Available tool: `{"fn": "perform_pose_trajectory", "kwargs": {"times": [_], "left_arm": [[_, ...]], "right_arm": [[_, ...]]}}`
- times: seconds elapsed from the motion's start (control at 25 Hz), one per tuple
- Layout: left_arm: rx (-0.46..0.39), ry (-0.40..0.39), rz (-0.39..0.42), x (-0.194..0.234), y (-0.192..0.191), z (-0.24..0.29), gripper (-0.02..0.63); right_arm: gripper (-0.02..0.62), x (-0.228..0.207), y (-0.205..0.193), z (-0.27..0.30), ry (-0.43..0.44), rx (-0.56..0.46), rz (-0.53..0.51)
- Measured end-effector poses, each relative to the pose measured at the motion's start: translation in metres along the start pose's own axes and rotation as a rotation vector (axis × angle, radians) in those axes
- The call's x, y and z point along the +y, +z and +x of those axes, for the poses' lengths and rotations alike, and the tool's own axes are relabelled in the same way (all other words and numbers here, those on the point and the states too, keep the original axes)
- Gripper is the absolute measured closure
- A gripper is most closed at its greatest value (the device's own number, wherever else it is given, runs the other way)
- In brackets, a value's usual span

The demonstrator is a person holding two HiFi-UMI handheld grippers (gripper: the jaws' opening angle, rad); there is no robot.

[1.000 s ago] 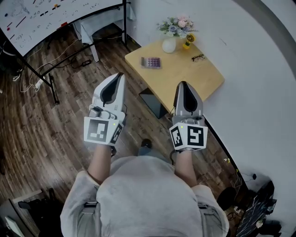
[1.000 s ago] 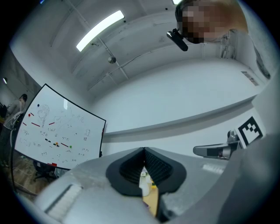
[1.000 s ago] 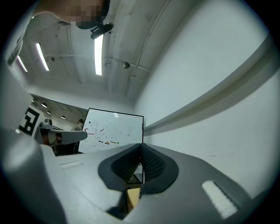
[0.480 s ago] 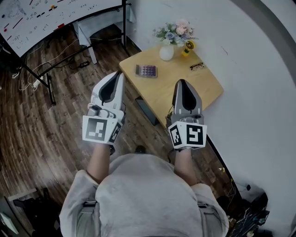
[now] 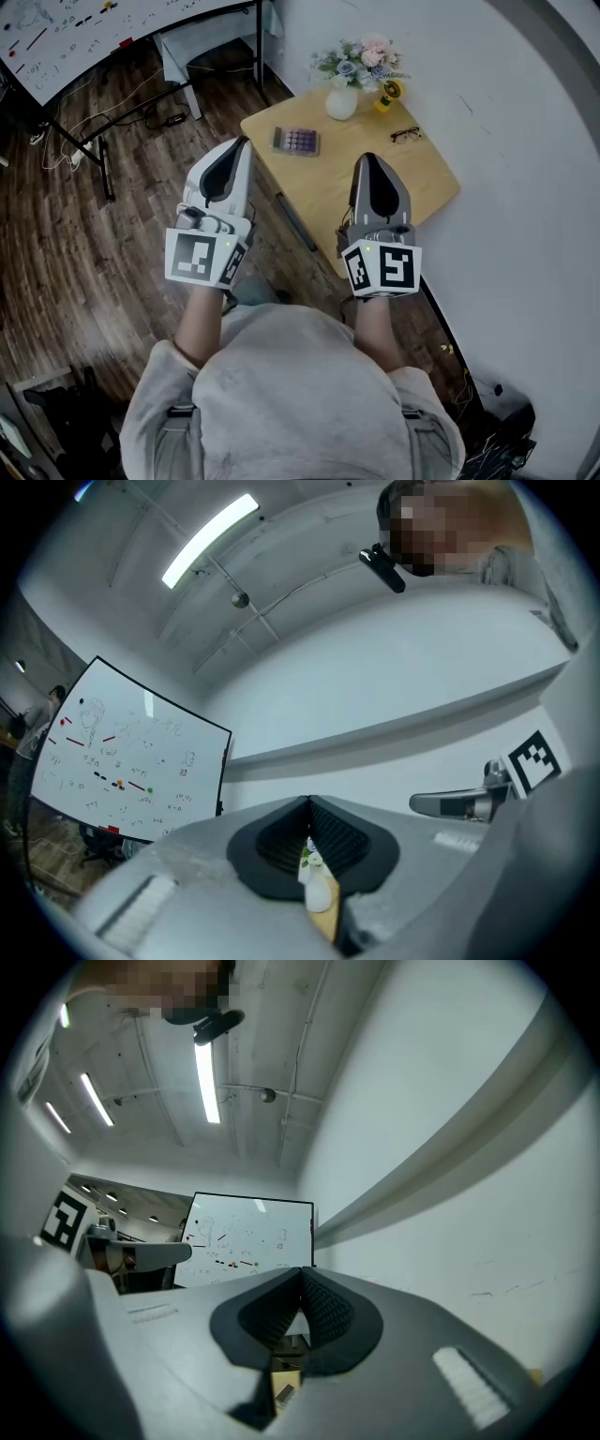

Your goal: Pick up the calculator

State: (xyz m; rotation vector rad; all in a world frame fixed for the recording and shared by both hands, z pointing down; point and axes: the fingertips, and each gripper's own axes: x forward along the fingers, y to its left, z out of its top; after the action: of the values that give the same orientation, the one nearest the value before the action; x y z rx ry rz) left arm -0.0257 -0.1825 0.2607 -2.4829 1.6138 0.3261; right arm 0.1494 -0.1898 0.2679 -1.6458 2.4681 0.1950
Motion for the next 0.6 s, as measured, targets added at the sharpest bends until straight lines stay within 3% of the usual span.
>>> {"fn": "perform_pose_trajectory", "kwargs": {"times": [0.6], "left_arm": [[0.030, -0.010, -0.004, 0.019, -0.027, 0.059, 0.600]], "right_arm": [[0.592, -0.031, -0.025, 0.054, -0.012, 0.041, 0.027]]}}
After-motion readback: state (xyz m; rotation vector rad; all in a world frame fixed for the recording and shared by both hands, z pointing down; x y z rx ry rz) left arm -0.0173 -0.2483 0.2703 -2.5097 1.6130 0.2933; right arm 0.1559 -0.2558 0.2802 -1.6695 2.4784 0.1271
